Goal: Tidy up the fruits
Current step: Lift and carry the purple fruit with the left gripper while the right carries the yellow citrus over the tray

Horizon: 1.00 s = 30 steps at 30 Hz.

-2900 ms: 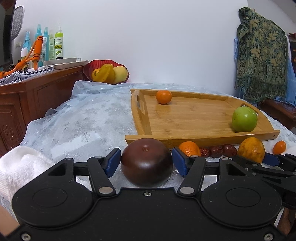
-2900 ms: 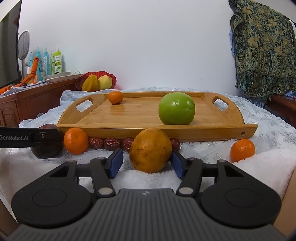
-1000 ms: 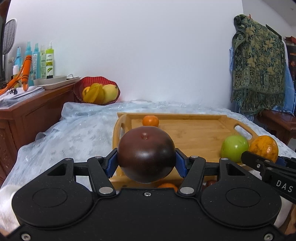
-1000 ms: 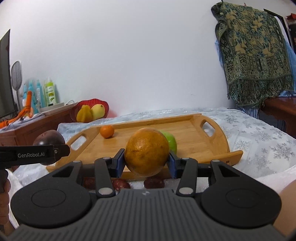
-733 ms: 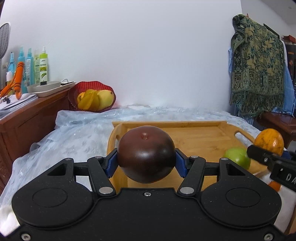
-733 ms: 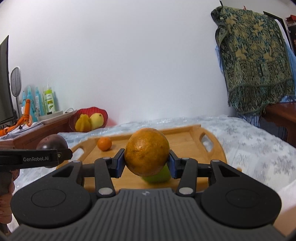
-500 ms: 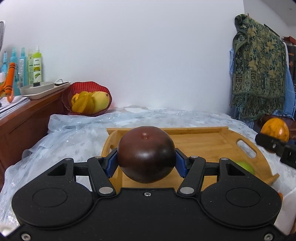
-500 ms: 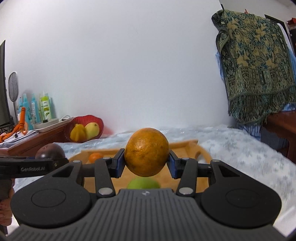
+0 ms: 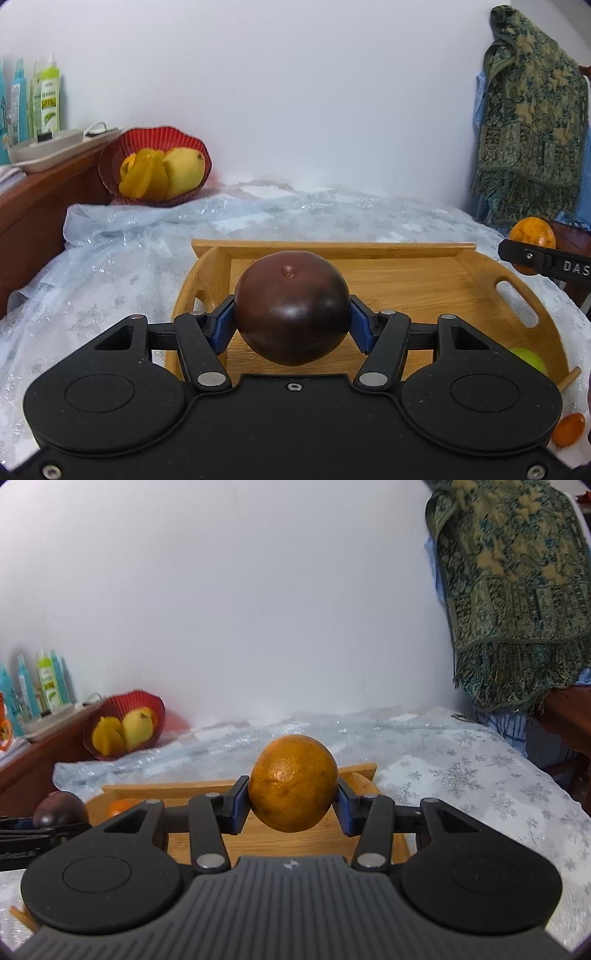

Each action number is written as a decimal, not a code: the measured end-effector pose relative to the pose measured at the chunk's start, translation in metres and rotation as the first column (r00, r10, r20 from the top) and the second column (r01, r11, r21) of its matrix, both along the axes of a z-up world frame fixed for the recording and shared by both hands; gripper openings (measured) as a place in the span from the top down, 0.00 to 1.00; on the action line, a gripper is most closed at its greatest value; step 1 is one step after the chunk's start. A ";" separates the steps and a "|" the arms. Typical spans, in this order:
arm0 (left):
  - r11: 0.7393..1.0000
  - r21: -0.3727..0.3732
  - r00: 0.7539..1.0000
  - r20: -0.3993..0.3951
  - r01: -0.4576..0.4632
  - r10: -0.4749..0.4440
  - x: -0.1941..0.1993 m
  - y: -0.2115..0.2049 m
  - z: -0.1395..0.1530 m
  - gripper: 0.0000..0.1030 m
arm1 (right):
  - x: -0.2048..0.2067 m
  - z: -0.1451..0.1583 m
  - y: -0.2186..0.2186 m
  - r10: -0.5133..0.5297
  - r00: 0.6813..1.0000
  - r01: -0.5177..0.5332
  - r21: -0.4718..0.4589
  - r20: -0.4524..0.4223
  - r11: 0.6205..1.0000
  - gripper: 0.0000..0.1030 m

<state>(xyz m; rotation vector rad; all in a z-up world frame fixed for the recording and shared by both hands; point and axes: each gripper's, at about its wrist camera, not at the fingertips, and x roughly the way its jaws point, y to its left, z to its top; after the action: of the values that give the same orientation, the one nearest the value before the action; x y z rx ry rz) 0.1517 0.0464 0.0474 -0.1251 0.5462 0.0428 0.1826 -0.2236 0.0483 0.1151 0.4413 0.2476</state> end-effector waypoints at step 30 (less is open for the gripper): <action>0.999 -0.019 0.994 -0.105 -0.044 0.042 0.032 0.005 -0.028 0.43 | 0.079 -0.032 0.013 0.027 0.978 -0.032 -0.023 -0.207 0.999 0.50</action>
<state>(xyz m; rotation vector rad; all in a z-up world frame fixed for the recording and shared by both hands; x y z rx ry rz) 0.1837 0.0510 0.0193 -0.1564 0.6487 0.0860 0.2620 -0.2105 0.0161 0.1093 0.6536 0.2599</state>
